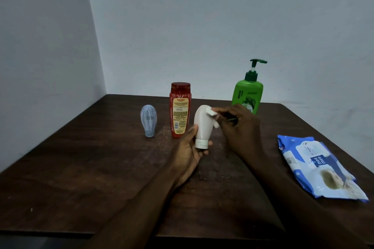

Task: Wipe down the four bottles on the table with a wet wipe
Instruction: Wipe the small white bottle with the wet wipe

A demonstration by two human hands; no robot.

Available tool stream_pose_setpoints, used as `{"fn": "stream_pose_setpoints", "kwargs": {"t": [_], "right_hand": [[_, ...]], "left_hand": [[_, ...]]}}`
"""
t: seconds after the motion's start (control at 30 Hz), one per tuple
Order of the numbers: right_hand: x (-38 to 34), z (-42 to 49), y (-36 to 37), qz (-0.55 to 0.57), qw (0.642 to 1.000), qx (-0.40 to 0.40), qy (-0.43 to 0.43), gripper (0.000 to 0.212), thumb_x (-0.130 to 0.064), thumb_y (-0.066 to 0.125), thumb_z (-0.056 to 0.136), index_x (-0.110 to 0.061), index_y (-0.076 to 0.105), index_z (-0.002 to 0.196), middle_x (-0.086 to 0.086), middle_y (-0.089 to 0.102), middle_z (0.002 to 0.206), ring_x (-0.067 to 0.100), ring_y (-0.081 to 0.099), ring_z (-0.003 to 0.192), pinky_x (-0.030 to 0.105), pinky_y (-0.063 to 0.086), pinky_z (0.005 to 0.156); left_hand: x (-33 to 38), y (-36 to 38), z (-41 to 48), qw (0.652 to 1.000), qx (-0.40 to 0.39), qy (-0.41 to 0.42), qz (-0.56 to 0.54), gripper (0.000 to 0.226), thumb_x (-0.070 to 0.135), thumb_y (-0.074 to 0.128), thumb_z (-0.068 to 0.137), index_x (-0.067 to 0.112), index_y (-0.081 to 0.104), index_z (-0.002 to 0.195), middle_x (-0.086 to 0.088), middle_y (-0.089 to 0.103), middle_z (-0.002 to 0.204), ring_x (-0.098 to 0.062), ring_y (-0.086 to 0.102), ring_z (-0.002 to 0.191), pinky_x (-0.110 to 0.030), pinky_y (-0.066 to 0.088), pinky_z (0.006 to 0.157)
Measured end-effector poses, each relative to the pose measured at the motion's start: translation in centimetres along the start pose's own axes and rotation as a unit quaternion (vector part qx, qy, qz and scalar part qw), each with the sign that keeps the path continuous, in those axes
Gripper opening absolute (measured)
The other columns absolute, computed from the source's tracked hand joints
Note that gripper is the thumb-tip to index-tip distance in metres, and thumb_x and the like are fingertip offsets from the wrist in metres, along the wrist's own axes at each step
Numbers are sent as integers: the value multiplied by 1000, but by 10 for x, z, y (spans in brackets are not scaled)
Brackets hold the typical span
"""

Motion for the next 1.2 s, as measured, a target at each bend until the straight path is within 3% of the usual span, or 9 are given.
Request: {"fn": "stream_pose_setpoints", "kwargs": {"t": [0.23, 0.37, 0.57, 0.7, 0.83, 0.93, 1.07, 1.13, 1.2], "right_hand": [[0, 9, 3, 18, 999, 21, 16, 18, -7, 72, 88, -12, 76, 104, -3, 69, 95, -14, 60, 81, -1, 41, 68], [6, -6, 4, 28, 999, 28, 12, 18, -4, 73, 87, -11, 75, 103, 0, 70, 98, -8, 63, 84, 4, 46, 71], [12, -29, 3, -5, 1000, -9, -21, 22, 0, 74, 85, -12, 77, 103, -4, 64, 92, -10, 59, 85, 3, 43, 71], [12, -36, -1, 14, 999, -34, -33, 25, 6, 74, 81, -11, 78, 99, -1, 66, 95, -4, 62, 89, 6, 47, 75], [7, -52, 2, -1, 993, -79, -84, 29, 6, 76, 78, -14, 80, 99, -1, 66, 97, 7, 65, 89, 22, 55, 78], [3, -63, 9, 5, 989, -101, -105, 24, -13, 74, 82, -15, 79, 105, -2, 65, 102, 10, 65, 95, 31, 56, 81], [3, -62, 12, 3, 993, -82, -90, 24, -23, 79, 83, -21, 77, 107, -7, 65, 101, 9, 66, 95, 33, 58, 78], [9, -60, 10, 37, 996, -72, -40, 20, -23, 80, 83, -24, 78, 103, -13, 68, 101, 4, 68, 93, 29, 60, 77], [15, -58, 8, 105, 989, -77, 63, 15, -26, 80, 84, -28, 78, 99, -13, 74, 99, 2, 71, 91, 28, 61, 79]], "left_hand": [[1, 3, -1, 1000, 4, 2, -14, 20, 24, 42, 105, 16, 57, 114, -14, 66, 101, -19, 66, 71, -25, 49, 53], [0, 3, 1, 1000, 6, 10, -22, 22, 24, 43, 104, 15, 56, 118, -14, 67, 102, -21, 66, 73, -27, 53, 54], [-2, -1, 3, 999, -10, 18, -49, 21, 19, 49, 101, 15, 68, 107, -10, 77, 98, -19, 74, 85, -36, 62, 68], [-1, 1, 3, 999, -7, 3, -48, 27, 17, 53, 97, 2, 62, 117, -16, 75, 108, -21, 73, 94, -37, 62, 81], [-4, 2, 5, 999, 20, -14, -40, 31, 13, 48, 102, 0, 56, 129, -20, 71, 112, -27, 68, 102, -42, 51, 101], [-3, 0, 3, 999, 17, -10, -46, 26, 20, 52, 98, 6, 61, 118, -13, 76, 90, -23, 71, 86, -43, 55, 88], [1, 3, 0, 994, 13, -20, -107, 20, 18, 53, 97, 7, 62, 111, -17, 72, 88, -25, 69, 80, -33, 61, 64], [1, 6, 2, 990, 24, -21, -140, 17, 12, 47, 101, 6, 63, 105, -19, 74, 84, -30, 66, 84, -30, 60, 56], [1, 7, 3, 988, 29, -13, -154, 19, 11, 44, 103, 7, 62, 104, -19, 72, 84, -30, 63, 86, -32, 61, 61]]}}
Point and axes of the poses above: each hand's wrist, its own z-axis towards the middle knuckle, its own y-axis out of the palm, x = y × z, the point moved 1 cm from there along z, towards the middle knuckle
